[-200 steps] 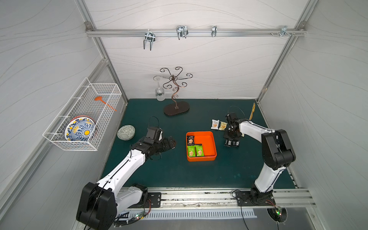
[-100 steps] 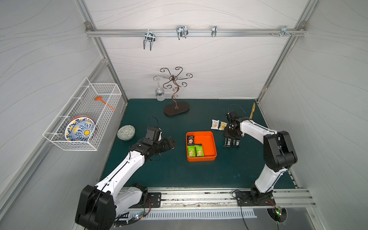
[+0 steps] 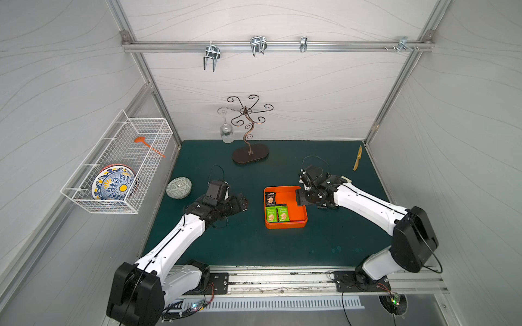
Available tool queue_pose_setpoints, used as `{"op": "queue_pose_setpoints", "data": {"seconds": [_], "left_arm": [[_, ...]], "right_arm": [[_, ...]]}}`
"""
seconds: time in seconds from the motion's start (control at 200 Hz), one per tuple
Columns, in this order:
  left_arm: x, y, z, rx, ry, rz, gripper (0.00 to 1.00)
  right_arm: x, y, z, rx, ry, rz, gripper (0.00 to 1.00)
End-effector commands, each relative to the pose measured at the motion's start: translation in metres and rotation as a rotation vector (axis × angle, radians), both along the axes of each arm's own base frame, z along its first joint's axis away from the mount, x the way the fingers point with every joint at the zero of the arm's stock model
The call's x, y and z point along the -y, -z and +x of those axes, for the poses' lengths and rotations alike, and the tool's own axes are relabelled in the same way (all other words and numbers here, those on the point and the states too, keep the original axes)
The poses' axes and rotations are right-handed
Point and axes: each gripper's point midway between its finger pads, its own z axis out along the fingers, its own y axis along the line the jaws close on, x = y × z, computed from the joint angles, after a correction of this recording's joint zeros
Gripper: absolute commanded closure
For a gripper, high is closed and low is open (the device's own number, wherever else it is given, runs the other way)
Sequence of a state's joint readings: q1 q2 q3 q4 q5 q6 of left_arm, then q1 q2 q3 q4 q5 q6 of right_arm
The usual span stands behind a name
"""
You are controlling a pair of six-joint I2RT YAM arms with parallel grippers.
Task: Take the cookies out of the storage box
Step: Place the cookie at the center of the board, then pick up the cookie from the storage box.
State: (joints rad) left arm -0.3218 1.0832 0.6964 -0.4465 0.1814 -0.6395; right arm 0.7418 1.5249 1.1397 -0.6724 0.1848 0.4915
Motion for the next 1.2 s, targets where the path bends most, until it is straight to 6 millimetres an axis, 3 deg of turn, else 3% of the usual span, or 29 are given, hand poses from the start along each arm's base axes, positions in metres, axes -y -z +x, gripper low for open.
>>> {"op": "queue_pose_setpoints", "data": {"seconds": [0.0, 0.17, 0.5, 1.005, 1.195], "left_arm": [[-0.008, -0.009, 0.003, 0.048, -0.022, 0.030, 0.01], [-0.019, -0.012, -0.001, 0.063, -0.044, 0.085, 0.01], [-0.026, -0.009, -0.006, 0.054, -0.051, 0.114, 0.01], [-0.024, -0.014, -0.002, 0.069, -0.036, 0.112, 0.01], [-0.023, -0.014, -0.003, 0.071, -0.032, 0.110, 0.01]], "right_arm": [[-0.021, 0.002, -0.011, -0.014, -0.020, 0.024, 0.29], [-0.049, 0.018, -0.020, -0.044, -0.072, 0.006, 0.29], [-0.076, 0.049, -0.028, -0.115, -0.114, -0.003, 0.29], [-0.083, 0.075, -0.027, -0.160, -0.110, -0.043, 0.31], [-0.078, 0.082, -0.026, -0.172, -0.101, -0.085, 0.35]]}}
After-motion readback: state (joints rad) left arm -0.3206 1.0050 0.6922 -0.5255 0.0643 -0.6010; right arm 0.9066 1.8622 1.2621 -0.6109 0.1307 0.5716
